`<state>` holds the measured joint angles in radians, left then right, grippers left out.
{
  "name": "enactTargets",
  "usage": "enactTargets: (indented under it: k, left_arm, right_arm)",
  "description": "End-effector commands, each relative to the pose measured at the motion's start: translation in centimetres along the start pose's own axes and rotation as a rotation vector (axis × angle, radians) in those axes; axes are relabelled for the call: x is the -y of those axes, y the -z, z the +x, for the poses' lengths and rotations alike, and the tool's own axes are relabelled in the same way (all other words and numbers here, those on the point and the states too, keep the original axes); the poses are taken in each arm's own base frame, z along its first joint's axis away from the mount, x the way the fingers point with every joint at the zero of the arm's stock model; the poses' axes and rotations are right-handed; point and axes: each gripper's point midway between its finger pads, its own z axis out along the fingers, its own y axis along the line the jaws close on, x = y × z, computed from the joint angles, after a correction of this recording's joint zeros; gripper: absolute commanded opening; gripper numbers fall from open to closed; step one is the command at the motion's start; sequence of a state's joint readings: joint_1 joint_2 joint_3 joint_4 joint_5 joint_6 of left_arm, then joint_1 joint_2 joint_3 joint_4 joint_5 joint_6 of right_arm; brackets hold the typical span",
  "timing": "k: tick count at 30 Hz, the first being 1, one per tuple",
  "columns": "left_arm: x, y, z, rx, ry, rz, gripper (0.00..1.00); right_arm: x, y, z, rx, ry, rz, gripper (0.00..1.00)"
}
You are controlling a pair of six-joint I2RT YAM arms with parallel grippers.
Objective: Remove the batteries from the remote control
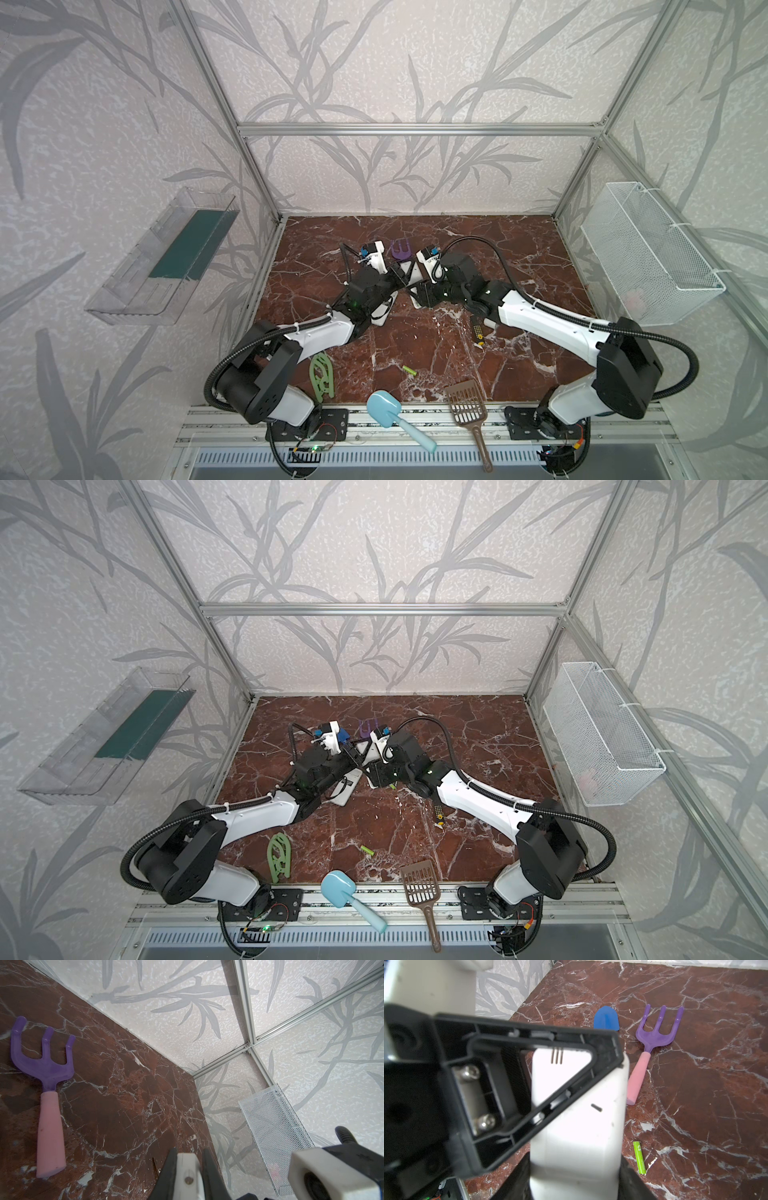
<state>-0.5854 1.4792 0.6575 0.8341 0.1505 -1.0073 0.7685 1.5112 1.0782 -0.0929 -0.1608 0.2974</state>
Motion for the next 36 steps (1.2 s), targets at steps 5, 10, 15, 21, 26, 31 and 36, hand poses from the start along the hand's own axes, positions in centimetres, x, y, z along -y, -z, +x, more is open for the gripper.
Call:
enactTargets:
  k: [5, 10, 15, 21, 26, 31, 36]
  left_arm:
    - [0.0, 0.7, -1.4, 0.035, 0.015, 0.016, 0.63]
    - [-2.4, 2.9, -4.2, 0.078, 0.05, -0.044, 0.8]
    - [-3.6, 5.0, -5.6, 0.05, -0.023, -0.226, 0.83]
    - [-2.3, 7.6, -7.3, 0.065, -0.146, -0.325, 0.83]
    - [-2.2, 8.5, -7.6, 0.08, -0.164, -0.342, 0.83]
    - [-2.8, 8.3, -7.0, 0.054, -0.162, -0.353, 0.83]
    - [-3.0, 8.3, -6.9, 0.056, -0.165, -0.347, 0.83]
  right_arm:
    - [-1.7, 0.3, 1.4, -0.064, 0.335, -0.107, 0.27]
    - [-2.0, 1.0, 4.4, -0.171, 0.56, -0.185, 0.27]
    - [-1.2, 0.3, 7.5, -0.325, 0.658, -0.22, 0.29]
    - [-0.7, -1.1, 11.3, -0.441, 0.735, -0.271, 0.31]
    - [-0.1, -2.5, 14.1, -0.568, 0.774, -0.296, 0.32]
    - [-0.1, -3.4, 16.5, -0.667, 0.833, -0.314, 0.34]
    - [0.4, -4.1, 17.1, -0.701, 0.867, -0.316, 0.36]
